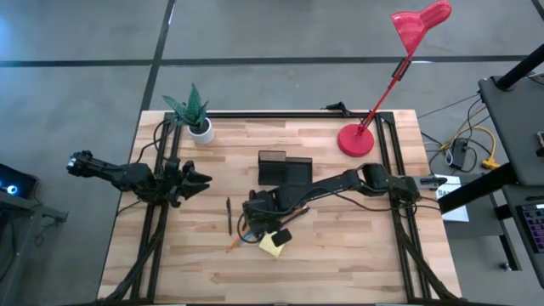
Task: Pick and place office supplies into organizer
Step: Put the middle black binder clip into the black desk organizer, then put the top black binder clip into the black desk organizer
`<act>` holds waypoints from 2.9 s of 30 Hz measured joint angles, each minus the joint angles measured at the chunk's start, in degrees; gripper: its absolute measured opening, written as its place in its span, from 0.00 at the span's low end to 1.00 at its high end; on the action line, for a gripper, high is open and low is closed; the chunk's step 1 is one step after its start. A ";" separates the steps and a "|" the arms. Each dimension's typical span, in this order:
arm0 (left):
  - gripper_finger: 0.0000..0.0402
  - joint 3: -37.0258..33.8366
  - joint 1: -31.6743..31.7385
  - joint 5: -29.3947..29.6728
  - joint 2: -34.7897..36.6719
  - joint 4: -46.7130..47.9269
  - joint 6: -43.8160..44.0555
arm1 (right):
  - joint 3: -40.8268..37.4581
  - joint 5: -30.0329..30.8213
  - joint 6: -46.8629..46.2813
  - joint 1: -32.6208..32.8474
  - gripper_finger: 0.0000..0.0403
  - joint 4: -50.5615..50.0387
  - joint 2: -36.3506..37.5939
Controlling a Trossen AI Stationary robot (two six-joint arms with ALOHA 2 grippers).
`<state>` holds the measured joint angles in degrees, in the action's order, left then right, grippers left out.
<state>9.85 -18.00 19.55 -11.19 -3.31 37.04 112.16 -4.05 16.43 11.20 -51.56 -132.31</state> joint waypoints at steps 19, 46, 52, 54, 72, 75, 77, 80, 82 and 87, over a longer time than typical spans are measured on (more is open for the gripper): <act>0.41 0.00 0.00 0.26 -0.03 -0.06 0.00 | -0.14 0.04 -2.99 -0.61 0.02 0.00 0.02; 0.41 0.02 0.00 0.26 0.01 -0.66 0.15 | 0.60 15.50 -34.42 -7.97 0.02 -5.51 8.66; 0.41 0.02 0.00 0.26 0.06 -0.69 0.14 | -2.78 14.07 -40.92 -11.42 0.02 -4.36 8.56; 0.41 0.02 0.00 0.26 -0.05 -0.68 0.13 | -3.91 14.28 -41.09 -12.15 0.02 -2.59 8.59; 0.41 0.02 0.00 0.65 -0.06 -0.73 0.07 | -14.81 17.85 -45.19 -13.62 0.02 11.78 8.48; 0.41 0.02 0.00 0.66 -0.03 -0.78 0.07 | -16.04 19.43 -46.22 -13.85 0.02 13.28 8.48; 0.41 0.02 0.00 0.68 -0.04 -0.77 0.07 | -16.13 19.57 -46.13 -13.86 0.02 13.64 8.48; 0.41 0.02 -0.02 0.90 -0.05 -1.09 0.07 | -15.83 20.17 -45.21 -13.58 0.03 14.34 8.48; 0.41 0.02 -0.01 1.65 -0.03 -1.00 0.12 | -15.47 20.35 -44.52 -13.28 0.06 14.32 8.48; 0.41 0.02 -0.02 3.96 -0.68 -0.89 2.43 | -14.49 19.17 -44.40 -12.67 0.21 14.45 8.48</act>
<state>9.87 -18.02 23.51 -11.87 -4.20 39.47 97.67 15.11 -27.97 -1.47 -37.10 -123.83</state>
